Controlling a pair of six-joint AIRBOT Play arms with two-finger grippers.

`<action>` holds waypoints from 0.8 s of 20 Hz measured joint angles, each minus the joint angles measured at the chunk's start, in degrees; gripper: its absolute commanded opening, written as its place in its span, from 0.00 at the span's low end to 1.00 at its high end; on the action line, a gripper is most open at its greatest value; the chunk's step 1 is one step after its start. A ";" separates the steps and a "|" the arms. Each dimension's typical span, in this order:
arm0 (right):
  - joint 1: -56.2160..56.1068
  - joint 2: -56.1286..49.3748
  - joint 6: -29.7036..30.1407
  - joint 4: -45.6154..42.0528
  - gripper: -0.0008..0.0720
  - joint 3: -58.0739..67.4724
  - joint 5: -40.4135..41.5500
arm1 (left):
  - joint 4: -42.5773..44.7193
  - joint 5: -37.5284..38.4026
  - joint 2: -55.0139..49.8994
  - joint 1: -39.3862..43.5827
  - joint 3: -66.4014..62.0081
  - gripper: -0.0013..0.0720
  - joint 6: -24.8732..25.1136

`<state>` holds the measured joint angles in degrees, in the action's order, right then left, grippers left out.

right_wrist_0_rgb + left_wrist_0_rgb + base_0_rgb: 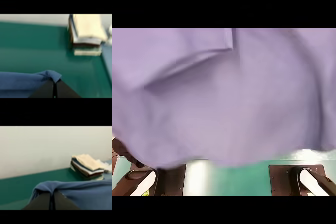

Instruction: Fold the shirts.

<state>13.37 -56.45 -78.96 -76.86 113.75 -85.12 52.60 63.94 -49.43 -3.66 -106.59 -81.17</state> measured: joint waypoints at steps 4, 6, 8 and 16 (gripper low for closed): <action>-0.02 -12.20 -2.19 -0.37 0.03 -5.44 -8.46 | -0.07 4.79 -8.61 0.00 13.35 0.05 0.00; -0.04 -17.75 -2.93 -0.52 0.03 -9.55 -10.25 | -0.07 5.60 -15.04 0.00 17.90 0.05 0.26; -0.44 -22.93 -3.23 -0.63 0.03 -13.33 -10.12 | -0.15 5.11 -22.29 0.00 20.46 0.05 0.98; -6.75 -40.81 -3.89 -0.79 0.03 -11.34 4.68 | -3.21 -13.94 -41.53 0.00 21.90 0.05 5.84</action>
<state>6.61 -97.25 -82.85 -77.65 102.41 -80.44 49.39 50.00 -90.96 -3.66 -84.68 -75.33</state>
